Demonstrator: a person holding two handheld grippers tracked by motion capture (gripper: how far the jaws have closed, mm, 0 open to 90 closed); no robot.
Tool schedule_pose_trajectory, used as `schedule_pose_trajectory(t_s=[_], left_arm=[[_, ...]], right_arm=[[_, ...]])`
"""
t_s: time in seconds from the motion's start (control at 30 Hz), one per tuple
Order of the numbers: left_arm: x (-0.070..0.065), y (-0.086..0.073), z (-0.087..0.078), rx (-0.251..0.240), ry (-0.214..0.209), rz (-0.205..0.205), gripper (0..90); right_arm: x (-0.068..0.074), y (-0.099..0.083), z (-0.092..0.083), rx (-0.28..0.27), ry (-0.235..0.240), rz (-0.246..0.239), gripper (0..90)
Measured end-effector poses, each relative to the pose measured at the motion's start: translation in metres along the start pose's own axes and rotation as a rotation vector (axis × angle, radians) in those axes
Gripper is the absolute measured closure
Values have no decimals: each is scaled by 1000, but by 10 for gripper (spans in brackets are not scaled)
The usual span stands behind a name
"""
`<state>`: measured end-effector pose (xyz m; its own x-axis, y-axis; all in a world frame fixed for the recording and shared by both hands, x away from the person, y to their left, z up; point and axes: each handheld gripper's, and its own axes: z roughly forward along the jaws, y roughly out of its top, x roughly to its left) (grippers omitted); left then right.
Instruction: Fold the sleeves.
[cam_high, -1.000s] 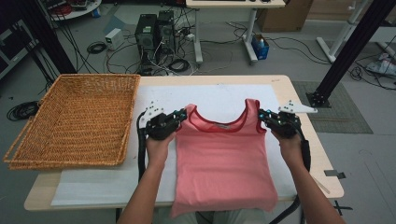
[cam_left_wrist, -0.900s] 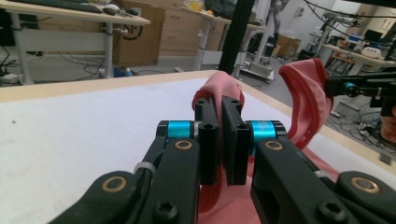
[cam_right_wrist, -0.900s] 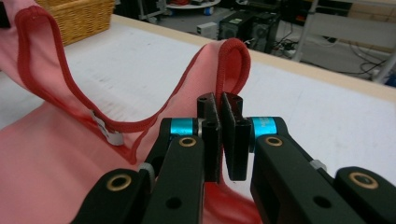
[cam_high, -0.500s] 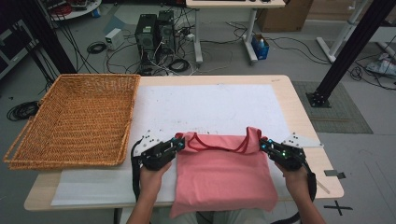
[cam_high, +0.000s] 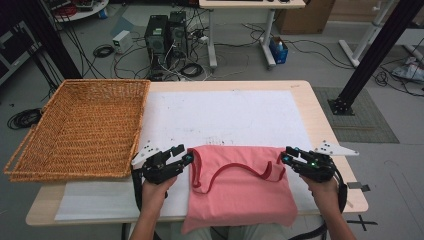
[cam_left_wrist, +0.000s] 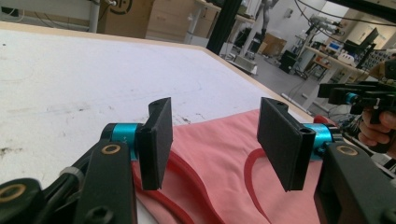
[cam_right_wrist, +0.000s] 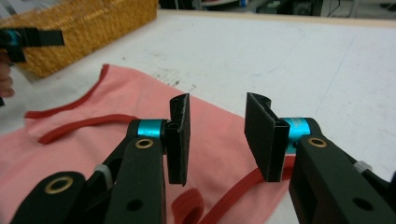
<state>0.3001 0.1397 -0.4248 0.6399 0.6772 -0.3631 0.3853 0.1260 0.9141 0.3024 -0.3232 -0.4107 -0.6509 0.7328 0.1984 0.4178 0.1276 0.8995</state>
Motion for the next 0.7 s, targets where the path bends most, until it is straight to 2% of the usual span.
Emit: schedule_pose_trajectory(t_s=[0.03,0.13,0.2,0.27,0.33,0.47,0.5,0.57,0.63,0.7], left_arm=[[0,1,2,6,4,0,455],[2,1,6,17,14,0,455],[4,1,6,19,23,-3,455],[5,1,5,15,36,3,454],[5,1,5,14,47,1,428],[5,1,8,6,56,17,383],[4,1,8,2,55,22,360],[3,3,9,-8,56,39,331],[3,6,10,-18,56,54,290],[2,9,12,-19,72,75,260]], right_arm=[[0,0,6,16,4,0,669],[-2,-2,22,134,34,18,758],[1,-7,27,177,134,-6,794],[8,-12,25,220,210,-49,808],[14,-19,20,269,247,-82,811],[18,-34,10,336,268,-115,814],[18,-36,7,333,259,-125,801],[17,-35,0,276,220,-118,697],[13,-30,-5,184,142,-112,540],[9,-24,-8,94,64,-109,430]])
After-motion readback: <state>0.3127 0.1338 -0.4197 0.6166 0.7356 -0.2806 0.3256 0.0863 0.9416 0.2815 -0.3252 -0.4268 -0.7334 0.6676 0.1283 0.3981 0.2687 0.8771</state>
